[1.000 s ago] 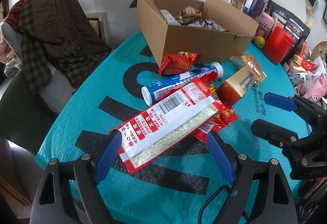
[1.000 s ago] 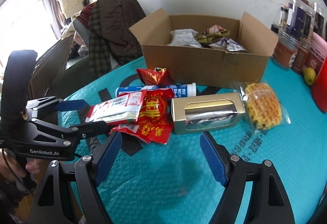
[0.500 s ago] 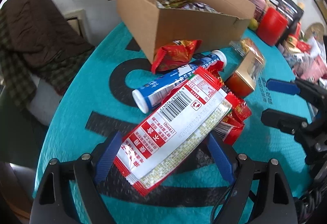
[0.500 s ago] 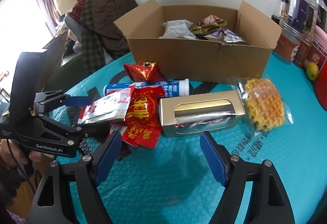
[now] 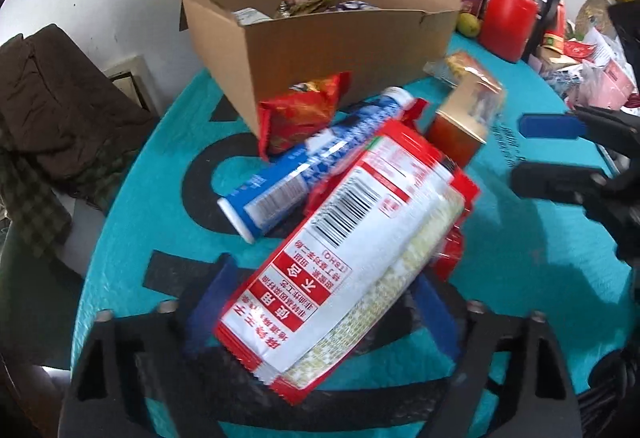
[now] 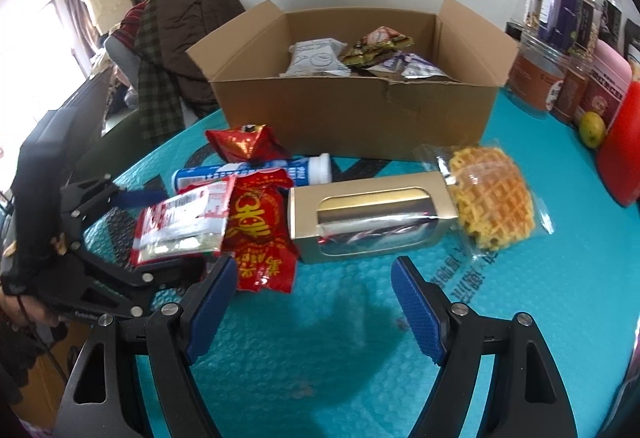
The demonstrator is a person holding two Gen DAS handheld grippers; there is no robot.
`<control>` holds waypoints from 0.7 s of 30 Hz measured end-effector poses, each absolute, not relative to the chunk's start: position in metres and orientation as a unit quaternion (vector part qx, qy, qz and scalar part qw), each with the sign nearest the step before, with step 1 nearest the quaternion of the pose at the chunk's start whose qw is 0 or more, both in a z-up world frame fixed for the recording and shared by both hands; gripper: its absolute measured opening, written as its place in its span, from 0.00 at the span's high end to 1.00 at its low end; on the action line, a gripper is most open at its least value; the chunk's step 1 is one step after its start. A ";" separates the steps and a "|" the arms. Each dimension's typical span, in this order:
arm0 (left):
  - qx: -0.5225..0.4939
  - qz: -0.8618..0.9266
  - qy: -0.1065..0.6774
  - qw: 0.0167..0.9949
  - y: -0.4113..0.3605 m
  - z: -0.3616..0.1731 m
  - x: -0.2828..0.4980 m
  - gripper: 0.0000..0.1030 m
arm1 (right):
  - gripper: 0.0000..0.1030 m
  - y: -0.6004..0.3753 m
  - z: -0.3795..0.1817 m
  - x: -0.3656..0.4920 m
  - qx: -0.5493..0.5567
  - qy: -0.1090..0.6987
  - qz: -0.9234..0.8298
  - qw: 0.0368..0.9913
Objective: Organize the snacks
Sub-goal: 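Grasp the white-red strip packet with the left tool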
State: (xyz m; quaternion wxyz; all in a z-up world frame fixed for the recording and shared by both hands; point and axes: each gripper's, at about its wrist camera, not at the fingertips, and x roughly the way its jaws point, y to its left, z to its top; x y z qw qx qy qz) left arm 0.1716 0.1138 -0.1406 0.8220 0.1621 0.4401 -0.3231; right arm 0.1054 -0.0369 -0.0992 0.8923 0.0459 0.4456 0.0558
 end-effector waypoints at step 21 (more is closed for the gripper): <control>-0.027 -0.141 0.498 0.855 0.136 -0.139 0.124 0.42 | 0.14 -0.079 -0.109 0.109 0.078 0.444 0.015 0.892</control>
